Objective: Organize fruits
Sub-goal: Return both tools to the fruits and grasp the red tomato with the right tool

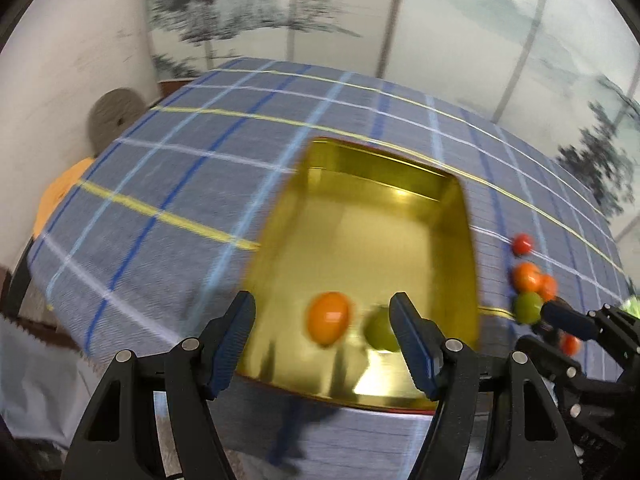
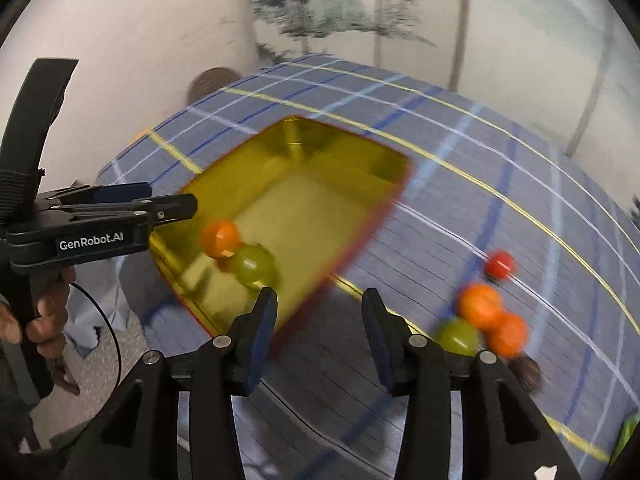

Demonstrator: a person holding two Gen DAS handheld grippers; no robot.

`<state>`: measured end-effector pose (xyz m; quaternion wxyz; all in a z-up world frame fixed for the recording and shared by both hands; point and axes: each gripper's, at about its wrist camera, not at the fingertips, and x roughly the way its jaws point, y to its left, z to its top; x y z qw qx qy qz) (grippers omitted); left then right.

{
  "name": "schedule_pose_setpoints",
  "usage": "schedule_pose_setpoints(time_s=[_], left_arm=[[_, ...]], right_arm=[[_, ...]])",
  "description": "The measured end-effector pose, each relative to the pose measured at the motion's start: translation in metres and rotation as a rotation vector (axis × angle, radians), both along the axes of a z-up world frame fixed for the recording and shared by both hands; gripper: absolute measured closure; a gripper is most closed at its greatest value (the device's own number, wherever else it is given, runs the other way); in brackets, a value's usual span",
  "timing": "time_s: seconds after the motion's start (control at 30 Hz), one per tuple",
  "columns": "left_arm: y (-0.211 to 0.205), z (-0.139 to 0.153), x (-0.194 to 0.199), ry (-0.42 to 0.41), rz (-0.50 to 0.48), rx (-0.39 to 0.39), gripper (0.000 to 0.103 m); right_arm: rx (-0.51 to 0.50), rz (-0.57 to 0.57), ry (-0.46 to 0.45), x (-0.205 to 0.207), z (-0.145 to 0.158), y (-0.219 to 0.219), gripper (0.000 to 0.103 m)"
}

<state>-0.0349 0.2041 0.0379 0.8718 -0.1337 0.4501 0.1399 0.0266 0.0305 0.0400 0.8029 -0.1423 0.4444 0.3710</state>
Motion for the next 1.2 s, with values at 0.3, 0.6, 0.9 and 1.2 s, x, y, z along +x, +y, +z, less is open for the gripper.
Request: schedule_pose_setpoints(time_s=[0.3,0.6,0.9,1.2], left_arm=[[-0.078,-0.002,0.030,0.009,-0.177,-0.002,0.033],[-0.127,-0.013,0.049,0.040,-0.273,0.019,0.033],[-0.148,-0.025,0.062,0.072,-0.295,0.015,0.033],[-0.162,-0.034,0.075,0.092,-0.320,0.025,0.033]], right_arm=[[-0.052,-0.272,0.022,0.015,-0.013,-0.126,0.061],[-0.077,-0.366,0.110,0.020,-0.054,-0.177,0.061],[-0.070,-0.353,0.124,0.034,-0.069,-0.174,0.061],[-0.088,-0.330,0.100,0.039,-0.075,-0.168,0.067]])
